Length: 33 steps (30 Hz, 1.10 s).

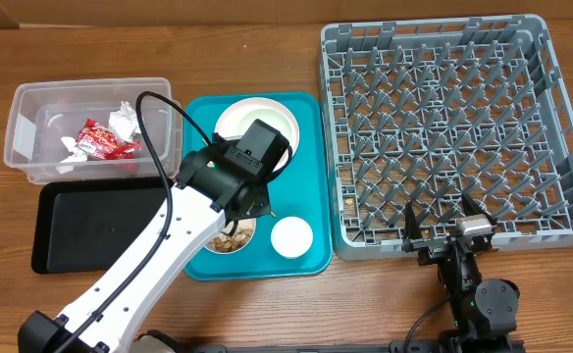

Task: Sort waste into correct bins and load items into the dishwasher
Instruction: 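Lower the left gripper onto the pink rice bowl rim and grasp it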

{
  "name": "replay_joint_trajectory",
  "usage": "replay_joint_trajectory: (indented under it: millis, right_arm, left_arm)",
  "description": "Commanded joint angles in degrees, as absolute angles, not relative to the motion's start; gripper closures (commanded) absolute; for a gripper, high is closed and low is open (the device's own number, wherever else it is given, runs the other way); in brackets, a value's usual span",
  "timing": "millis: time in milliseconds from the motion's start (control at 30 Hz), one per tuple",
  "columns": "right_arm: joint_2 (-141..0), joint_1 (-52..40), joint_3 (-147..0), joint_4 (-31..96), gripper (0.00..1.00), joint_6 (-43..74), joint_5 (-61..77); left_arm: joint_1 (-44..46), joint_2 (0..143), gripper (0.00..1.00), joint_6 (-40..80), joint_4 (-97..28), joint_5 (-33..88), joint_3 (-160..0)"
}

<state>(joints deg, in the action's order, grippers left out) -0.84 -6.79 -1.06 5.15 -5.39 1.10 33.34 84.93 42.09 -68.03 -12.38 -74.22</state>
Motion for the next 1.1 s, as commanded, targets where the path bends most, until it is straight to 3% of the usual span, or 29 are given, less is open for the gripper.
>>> replay_joint_trajectory:
  millis: [0, 1067]
  right_arm:
    - [-0.3, -6.6, -0.4, 4.8, 0.0, -5.6, 1.0]
    - [-0.3, -6.6, -0.4, 4.8, 0.0, -5.6, 1.0]
  left_arm:
    - [33.4, 85.5, 0.7, 42.9, -66.8, -12.0, -73.3]
    - [33.1, 86.9, 0.65, 49.8, -50.7, -8.1, -60.6]
